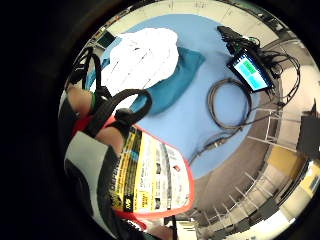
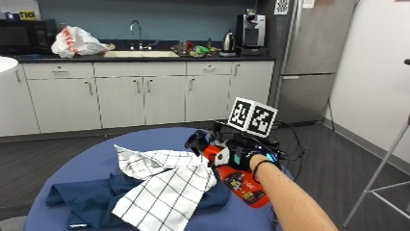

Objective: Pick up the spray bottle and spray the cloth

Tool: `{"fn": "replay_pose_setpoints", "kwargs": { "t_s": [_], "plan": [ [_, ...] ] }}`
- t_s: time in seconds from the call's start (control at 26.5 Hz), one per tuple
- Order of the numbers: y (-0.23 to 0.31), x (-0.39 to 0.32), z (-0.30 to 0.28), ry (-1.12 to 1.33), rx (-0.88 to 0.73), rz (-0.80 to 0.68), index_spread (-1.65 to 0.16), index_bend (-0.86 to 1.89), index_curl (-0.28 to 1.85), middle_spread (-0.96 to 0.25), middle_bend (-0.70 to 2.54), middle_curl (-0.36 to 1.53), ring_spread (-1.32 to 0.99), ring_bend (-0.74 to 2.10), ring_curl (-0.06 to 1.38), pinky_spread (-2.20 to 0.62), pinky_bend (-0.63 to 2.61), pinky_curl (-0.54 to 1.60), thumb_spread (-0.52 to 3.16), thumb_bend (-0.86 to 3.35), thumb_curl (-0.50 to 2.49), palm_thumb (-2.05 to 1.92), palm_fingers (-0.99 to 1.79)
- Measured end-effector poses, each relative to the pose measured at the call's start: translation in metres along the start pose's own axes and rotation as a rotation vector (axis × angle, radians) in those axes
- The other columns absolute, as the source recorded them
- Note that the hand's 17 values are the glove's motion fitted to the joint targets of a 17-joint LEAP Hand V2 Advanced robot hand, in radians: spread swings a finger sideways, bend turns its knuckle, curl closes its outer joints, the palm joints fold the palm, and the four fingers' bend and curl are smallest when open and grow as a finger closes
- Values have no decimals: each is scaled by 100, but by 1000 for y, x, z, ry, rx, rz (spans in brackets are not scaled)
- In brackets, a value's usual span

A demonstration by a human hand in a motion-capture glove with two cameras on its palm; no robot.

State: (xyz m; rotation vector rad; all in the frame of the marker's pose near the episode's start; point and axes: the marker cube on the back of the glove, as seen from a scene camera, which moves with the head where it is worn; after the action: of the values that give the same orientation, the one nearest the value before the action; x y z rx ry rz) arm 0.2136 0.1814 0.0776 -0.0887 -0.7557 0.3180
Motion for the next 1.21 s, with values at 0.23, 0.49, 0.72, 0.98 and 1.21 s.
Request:
{"fn": "replay_pose_setpoints", "kwargs": {
  "t_s": [0.23, 0.49, 0.72, 0.98, 1.21],
  "plan": [
    [-2, -3, 31, 8, -50, -8, -28, 5, 13, -8, 44, 44, -9, 55, 39, 3, 57, 34, 85, -2, 57, 100, 106],
    [1, -15, 31, -150, 10, -102, -28, 5, 13, -8, 44, 45, -9, 55, 39, 2, 58, 34, 85, -2, 58, 100, 107],
    [11, -65, 42, -466, 194, -295, -28, 5, 13, -8, 44, 45, -9, 55, 39, 3, 57, 34, 86, -2, 59, 100, 106],
    [18, -122, 88, -615, 299, -437, -28, 6, 13, -7, 44, 45, -8, 55, 39, 4, 55, 33, 87, -2, 60, 99, 107],
    [11, -123, 138, -605, 315, -458, -28, 7, 14, -7, 44, 45, -8, 55, 39, 4, 53, 33, 89, -2, 59, 99, 107]
  ]
}}
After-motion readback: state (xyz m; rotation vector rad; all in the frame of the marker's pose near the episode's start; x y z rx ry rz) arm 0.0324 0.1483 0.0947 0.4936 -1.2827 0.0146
